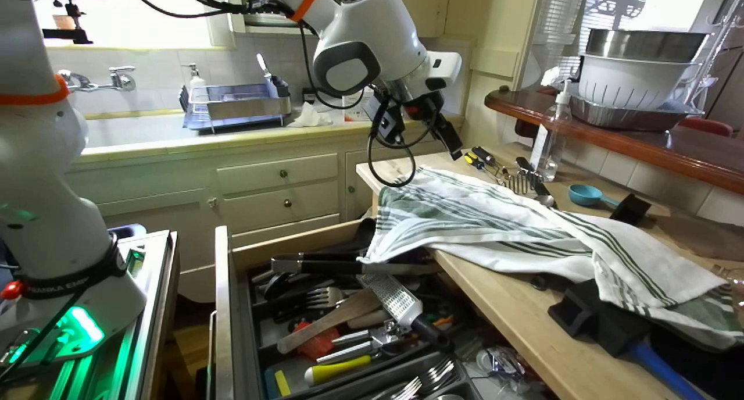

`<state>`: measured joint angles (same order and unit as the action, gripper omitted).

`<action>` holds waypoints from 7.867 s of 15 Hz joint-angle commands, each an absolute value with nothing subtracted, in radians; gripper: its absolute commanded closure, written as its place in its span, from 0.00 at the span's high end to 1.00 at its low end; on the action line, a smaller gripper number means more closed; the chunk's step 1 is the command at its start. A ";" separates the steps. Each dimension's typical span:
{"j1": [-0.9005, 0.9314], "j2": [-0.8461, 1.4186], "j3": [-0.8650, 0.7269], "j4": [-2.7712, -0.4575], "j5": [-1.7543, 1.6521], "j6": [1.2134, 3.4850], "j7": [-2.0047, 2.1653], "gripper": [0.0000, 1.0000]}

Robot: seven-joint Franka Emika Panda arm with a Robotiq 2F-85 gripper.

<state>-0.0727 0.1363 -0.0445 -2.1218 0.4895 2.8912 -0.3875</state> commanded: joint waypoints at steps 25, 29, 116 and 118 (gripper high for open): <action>-0.101 0.721 -0.155 -1.538 0.168 2.860 0.098 0.60; -0.101 0.740 -0.150 -1.509 0.150 2.840 0.104 0.43; -0.110 0.638 -0.035 -1.537 0.091 2.516 0.009 0.27; -0.111 0.624 -0.041 -1.554 0.094 2.522 0.024 0.12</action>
